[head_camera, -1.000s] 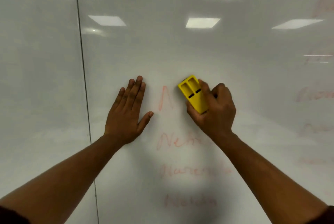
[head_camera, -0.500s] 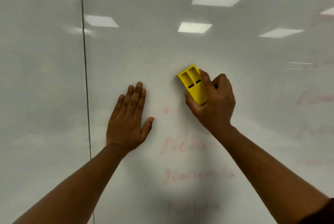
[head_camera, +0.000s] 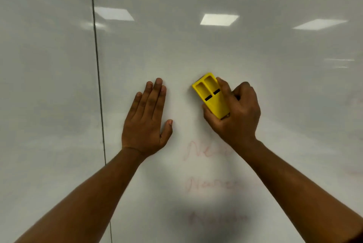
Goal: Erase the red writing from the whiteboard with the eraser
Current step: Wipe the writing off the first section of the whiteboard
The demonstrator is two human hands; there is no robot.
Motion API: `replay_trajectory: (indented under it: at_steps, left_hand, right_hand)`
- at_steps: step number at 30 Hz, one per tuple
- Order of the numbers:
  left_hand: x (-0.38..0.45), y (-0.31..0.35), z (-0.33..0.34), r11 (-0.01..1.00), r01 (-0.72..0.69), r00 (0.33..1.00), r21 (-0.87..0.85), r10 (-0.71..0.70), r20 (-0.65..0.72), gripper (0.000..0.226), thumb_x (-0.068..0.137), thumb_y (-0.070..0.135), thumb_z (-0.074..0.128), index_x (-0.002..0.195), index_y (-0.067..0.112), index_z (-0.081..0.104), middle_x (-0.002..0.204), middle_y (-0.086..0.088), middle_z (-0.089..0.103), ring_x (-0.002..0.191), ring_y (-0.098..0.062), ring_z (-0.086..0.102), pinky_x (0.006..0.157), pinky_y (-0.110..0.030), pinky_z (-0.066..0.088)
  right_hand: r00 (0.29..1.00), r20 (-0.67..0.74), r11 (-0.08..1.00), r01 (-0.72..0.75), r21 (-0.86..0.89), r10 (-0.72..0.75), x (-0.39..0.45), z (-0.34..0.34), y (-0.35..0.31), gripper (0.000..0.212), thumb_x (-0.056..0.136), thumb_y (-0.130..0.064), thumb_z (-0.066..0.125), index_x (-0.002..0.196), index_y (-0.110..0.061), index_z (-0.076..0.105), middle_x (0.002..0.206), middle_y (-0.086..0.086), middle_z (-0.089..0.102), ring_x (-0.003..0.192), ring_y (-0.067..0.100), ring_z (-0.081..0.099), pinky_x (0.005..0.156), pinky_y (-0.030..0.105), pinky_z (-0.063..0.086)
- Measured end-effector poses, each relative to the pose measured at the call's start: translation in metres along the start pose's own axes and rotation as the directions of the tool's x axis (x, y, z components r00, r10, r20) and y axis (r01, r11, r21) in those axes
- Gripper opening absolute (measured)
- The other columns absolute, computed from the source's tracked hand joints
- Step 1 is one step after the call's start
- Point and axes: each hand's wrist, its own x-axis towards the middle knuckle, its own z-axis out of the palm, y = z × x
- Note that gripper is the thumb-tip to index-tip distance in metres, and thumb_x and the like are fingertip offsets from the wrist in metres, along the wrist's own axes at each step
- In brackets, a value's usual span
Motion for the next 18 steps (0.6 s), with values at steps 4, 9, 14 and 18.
replay_trajectory:
  at_steps: [4, 9, 14, 18]
  left_hand:
    - [0.002, 0.001, -0.001, 1.0, 0.003, 1.0, -0.005, -0.003, 0.0, 0.08, 0.101, 0.041, 0.044, 0.168, 0.003, 0.019, 0.178, -0.013, 0.012, 0.166, -0.028, 0.006, 0.135, -0.043, 0.008]
    - [-0.026, -0.01, -0.003, 0.998, -0.064, 0.996, 0.008, 0.064, 0.06, 0.078, 0.106, 0.041, 0.039, 0.169, 0.006, 0.012, 0.178, -0.012, 0.008, 0.166, -0.027, 0.004, 0.135, -0.043, 0.007]
    - [-0.037, -0.012, 0.001, 0.999, -0.046, 0.998, 0.005, 0.046, 0.036, 0.075, 0.106, 0.041, 0.039, 0.169, 0.007, 0.016, 0.178, -0.01, 0.01, 0.166, -0.026, 0.007, 0.135, -0.042, 0.009]
    - [-0.037, -0.012, -0.002, 0.999, -0.041, 0.998, 0.002, 0.041, 0.049, 0.075, 0.105, 0.038, 0.041, 0.168, 0.005, 0.019, 0.178, -0.01, 0.012, 0.166, -0.024, 0.004, 0.135, -0.041, 0.009]
  right_hand:
    - [0.984, 0.116, 0.991, 0.13, 0.025, -0.132, -0.023, -0.006, -0.011, 0.063, 0.076, -0.041, 0.078, 0.134, -0.018, 0.068, 0.088, 0.009, 0.05, 0.077, 0.024, 0.049, 0.056, 0.027, 0.036]
    - [0.964, 0.185, 0.98, 0.197, -0.018, -0.191, -0.03, -0.029, 0.019, 0.062, 0.079, -0.044, 0.077, 0.135, -0.019, 0.067, 0.09, 0.009, 0.051, 0.079, 0.024, 0.049, 0.053, 0.032, 0.042]
    - [0.993, 0.098, 0.998, -0.059, -0.005, 0.059, -0.03, -0.009, -0.014, 0.067, 0.078, -0.046, 0.077, 0.139, -0.022, 0.062, 0.093, 0.006, 0.046, 0.083, 0.024, 0.047, 0.062, 0.03, 0.034]
    - [0.959, 0.223, 0.984, 0.165, 0.067, -0.176, -0.084, -0.016, -0.025, 0.056, 0.083, -0.04, 0.076, 0.135, -0.021, 0.068, 0.088, 0.007, 0.048, 0.077, 0.026, 0.048, 0.054, 0.033, 0.039]
